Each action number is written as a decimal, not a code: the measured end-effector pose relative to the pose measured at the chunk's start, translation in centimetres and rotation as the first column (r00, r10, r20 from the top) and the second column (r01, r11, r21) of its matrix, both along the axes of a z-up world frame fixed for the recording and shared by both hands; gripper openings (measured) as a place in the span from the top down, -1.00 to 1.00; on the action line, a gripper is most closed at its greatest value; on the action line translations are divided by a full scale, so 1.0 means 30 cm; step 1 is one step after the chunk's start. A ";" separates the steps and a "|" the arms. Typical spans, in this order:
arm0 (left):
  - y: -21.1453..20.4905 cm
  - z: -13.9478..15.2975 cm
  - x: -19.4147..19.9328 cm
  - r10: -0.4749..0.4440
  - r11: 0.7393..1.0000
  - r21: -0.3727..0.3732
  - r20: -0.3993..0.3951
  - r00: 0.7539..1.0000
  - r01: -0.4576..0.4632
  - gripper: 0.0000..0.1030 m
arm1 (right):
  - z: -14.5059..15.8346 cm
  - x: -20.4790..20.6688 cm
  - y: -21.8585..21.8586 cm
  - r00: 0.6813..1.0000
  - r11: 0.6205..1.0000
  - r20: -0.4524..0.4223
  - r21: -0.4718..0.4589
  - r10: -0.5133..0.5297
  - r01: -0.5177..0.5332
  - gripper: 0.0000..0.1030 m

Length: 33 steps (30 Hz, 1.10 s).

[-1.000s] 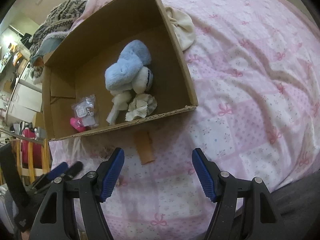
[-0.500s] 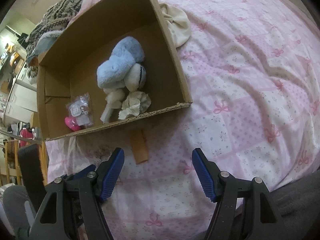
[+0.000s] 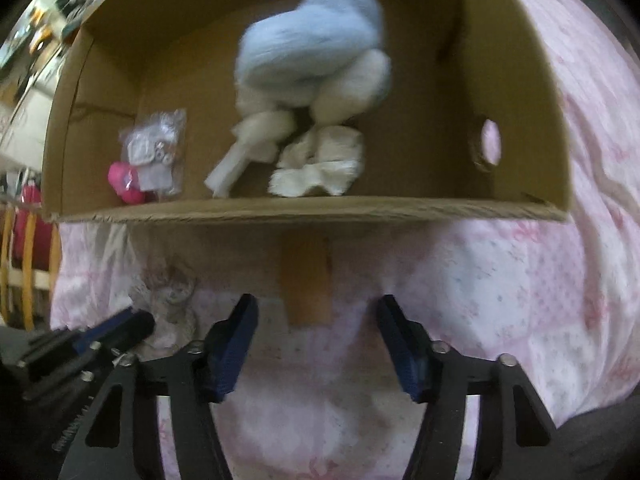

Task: Organize soft objects
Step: 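Grasp the lace scrunchie with the left tool while the right tool grasps the tan cone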

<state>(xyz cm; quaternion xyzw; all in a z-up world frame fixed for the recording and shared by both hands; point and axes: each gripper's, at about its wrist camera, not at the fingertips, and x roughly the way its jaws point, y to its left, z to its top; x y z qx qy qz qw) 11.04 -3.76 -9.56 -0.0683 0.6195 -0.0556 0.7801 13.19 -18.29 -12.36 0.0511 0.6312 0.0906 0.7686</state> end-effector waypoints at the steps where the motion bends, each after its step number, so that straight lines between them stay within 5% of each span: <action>1: 0.015 0.005 -0.001 0.005 1.000 -0.001 0.005 1.000 -0.005 0.87 | -0.002 -0.001 0.016 1.000 1.000 0.005 -0.011 0.017 -0.017 -0.16; 6: 0.017 0.024 -0.012 0.003 1.000 0.018 0.024 1.000 -0.004 0.87 | -0.027 -0.001 0.056 0.999 0.996 0.015 -0.074 0.049 -0.048 -0.03; 11: -0.007 0.023 -0.016 -0.003 0.999 0.042 0.034 0.999 0.001 0.87 | -0.037 -0.002 0.056 0.998 0.994 0.021 -0.091 0.056 -0.054 0.68; 13: -0.007 0.026 -0.017 -0.002 0.999 0.049 0.043 0.999 0.000 0.87 | -0.035 -0.014 0.050 0.998 0.995 0.023 -0.081 0.060 -0.058 0.80; 25: 0.063 0.138 -0.086 0.037 0.997 0.059 0.137 0.990 -0.046 0.87 | 0.066 -0.120 0.045 0.995 0.996 0.061 0.052 0.076 -0.079 0.89; 33: 0.095 0.322 -0.155 0.049 0.997 0.042 0.273 0.961 -0.063 0.87 | 0.204 -0.197 -0.030 0.991 0.985 0.121 0.149 0.065 -0.083 0.89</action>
